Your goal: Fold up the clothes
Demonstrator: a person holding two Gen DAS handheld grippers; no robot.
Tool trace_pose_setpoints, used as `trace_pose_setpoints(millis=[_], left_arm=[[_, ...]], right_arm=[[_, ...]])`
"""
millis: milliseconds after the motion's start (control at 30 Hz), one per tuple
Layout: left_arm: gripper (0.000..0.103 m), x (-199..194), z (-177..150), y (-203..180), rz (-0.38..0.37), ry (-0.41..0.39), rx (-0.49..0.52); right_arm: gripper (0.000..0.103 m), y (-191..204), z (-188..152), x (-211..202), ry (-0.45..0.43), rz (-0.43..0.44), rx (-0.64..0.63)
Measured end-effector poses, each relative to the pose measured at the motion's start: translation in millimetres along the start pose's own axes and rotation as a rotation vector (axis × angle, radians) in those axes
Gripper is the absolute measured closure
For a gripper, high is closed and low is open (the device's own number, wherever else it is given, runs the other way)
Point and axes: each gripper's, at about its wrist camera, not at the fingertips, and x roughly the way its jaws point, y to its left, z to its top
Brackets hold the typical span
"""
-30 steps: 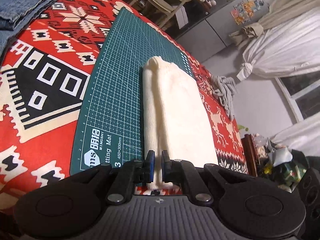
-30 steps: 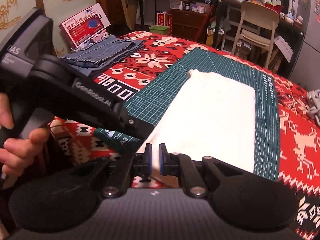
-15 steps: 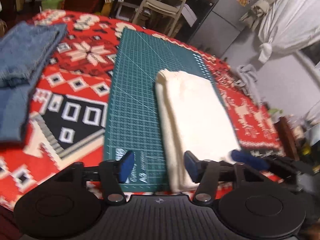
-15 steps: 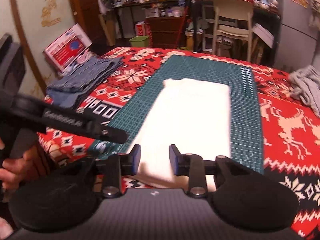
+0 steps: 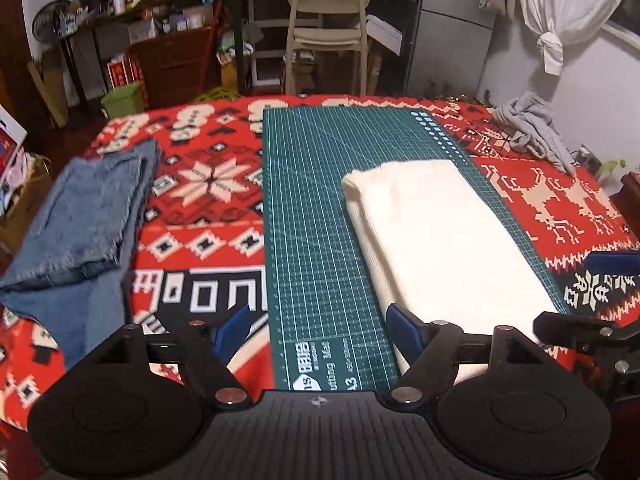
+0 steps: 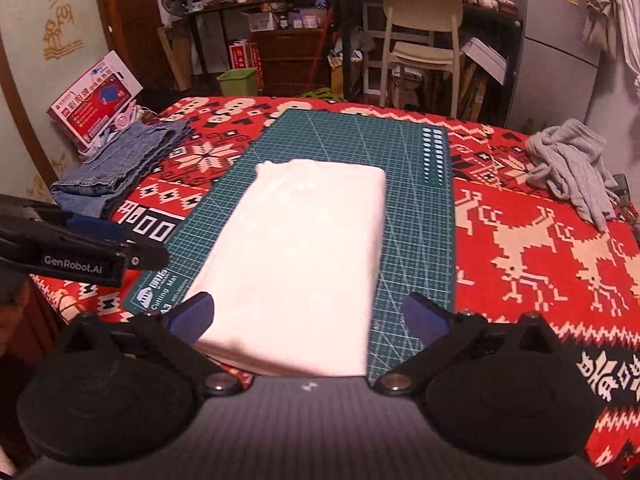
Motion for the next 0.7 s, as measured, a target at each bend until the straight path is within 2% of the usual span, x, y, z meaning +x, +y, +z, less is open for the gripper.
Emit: trace_pose_setpoints(millis=[100,200,267,300,500,600,700], left_arm=[[0.024,-1,5,-5,0.032,-0.004,0.022],[0.023,-4,10,-13,0.059,-0.029,0.090],[0.019,-1,16,-13,0.052,-0.032,0.088],[0.012,1,19,-13,0.047,-0.033,0.083],[0.011,13,38,-11,0.016,-0.037,0.056],[0.011,19,48,-11,0.000,-0.039,0.042],[0.013,38,59,1,-0.116,0.013,-0.022]], right_arm=[[0.001,2,5,-8,-0.020,-0.055,-0.030],[0.001,5,11,-17,-0.044,-0.111,-0.063],[0.001,6,15,-19,-0.038,-0.132,-0.083],[0.001,6,18,-20,-0.034,-0.142,-0.092],[0.001,3,35,-23,-0.015,-0.118,-0.092],[0.001,-2,44,-20,-0.036,-0.112,-0.089],[0.001,-11,56,-14,-0.062,-0.104,-0.030]])
